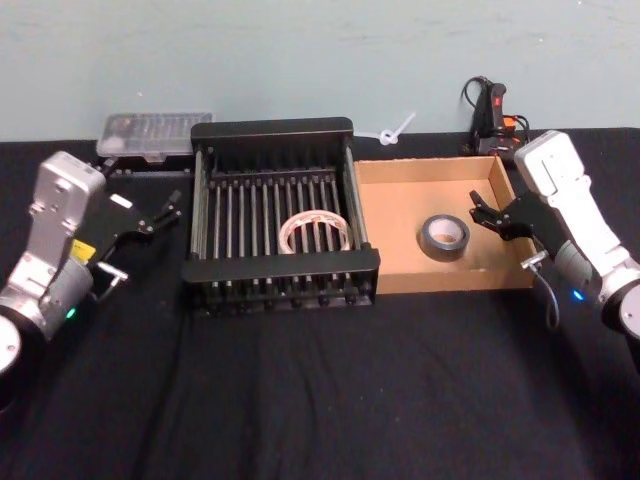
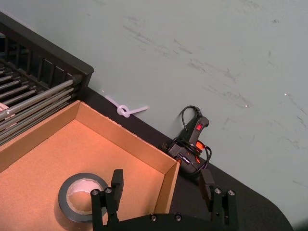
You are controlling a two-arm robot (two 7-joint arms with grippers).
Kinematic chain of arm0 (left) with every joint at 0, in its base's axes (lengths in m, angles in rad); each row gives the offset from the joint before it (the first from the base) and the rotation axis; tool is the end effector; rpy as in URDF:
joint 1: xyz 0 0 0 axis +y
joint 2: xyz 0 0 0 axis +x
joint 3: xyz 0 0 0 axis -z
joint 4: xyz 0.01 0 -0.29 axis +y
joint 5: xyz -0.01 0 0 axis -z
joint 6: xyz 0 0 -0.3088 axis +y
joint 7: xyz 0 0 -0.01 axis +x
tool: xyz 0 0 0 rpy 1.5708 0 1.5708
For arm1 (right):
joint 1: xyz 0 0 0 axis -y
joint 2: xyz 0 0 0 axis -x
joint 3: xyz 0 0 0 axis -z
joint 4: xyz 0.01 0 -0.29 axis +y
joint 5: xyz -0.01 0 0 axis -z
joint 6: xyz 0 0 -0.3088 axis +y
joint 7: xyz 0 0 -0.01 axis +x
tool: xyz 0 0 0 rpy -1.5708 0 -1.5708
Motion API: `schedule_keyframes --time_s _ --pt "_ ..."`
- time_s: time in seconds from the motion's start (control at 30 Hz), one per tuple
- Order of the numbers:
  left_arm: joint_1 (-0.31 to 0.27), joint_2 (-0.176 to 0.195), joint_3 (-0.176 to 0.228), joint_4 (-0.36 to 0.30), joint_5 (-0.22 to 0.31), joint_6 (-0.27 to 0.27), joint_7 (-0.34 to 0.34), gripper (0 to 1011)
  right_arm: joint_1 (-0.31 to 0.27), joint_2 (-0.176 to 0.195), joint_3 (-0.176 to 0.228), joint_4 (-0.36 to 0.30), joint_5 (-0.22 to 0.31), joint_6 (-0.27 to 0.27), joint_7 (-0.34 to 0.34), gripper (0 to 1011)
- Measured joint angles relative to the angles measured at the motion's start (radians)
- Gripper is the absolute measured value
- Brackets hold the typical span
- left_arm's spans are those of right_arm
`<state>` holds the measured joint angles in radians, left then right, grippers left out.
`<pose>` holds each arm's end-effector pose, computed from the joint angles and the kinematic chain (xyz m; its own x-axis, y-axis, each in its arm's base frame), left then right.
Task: Pick up the white tape and place it into the black box , Pick up the silver tape and place it into the brown box.
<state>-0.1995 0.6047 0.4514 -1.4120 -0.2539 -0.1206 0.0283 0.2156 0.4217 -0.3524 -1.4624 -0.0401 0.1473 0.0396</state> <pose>0.3581 0.0827 -0.3023 0.2923 0.8803 0.3737 -0.9552 0.2874 0.0702 0.3739 -0.0350 -0.2789 0.2892 -0.8295 0.4777 0.9564 0.2292 -0.1810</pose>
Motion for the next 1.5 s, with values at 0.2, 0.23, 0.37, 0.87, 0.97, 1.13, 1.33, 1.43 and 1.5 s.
schedule_keyframes --time_s 0.2,0.23,0.37,0.87,0.97,1.13,1.33,1.43,1.5 --pt "0.0 0.0 0.0 0.0 0.0 0.0 0.0 1001 0.0 0.001 -0.001 0.0 0.0 0.0 -0.001 1002" --pt "0.0 0.0 0.0 0.0 0.0 0.0 0.0 1001 0.0 0.001 -0.001 0.0 0.0 0.0 -0.001 1002" --pt "0.0 0.0 0.0 0.0 0.0 0.0 0.0 1001 0.001 0.001 -0.002 0.0 0.0 -0.001 -0.001 1002" --pt "0.0 0.0 0.0 0.0 0.0 0.0 0.0 1001 0.001 0.002 -0.003 0.0 0.0 -0.001 -0.002 1003" --pt "0.0 0.0 0.0 0.0 0.0 0.0 0.0 1001 0.001 0.002 -0.003 0.0 0.0 -0.001 -0.002 1002" --pt "0.0 0.0 0.0 0.0 0.0 0.0 0.0 1001 0.001 0.002 -0.003 0.0 0.0 -0.001 -0.002 1003" --pt "0.0 0.0 0.0 0.0 0.0 0.0 0.0 1002 0.001 0.002 -0.003 0.0 0.0 -0.001 -0.002 1002" --pt "0.0 0.0 0.0 0.0 0.0 0.0 0.0 1001 0.001 0.002 -0.003 0.0 0.0 -0.001 -0.002 1002" --pt "0.0 0.0 0.0 0.0 0.0 0.0 0.0 1002 0.001 0.002 -0.003 0.0 0.0 -0.001 -0.002 1002"
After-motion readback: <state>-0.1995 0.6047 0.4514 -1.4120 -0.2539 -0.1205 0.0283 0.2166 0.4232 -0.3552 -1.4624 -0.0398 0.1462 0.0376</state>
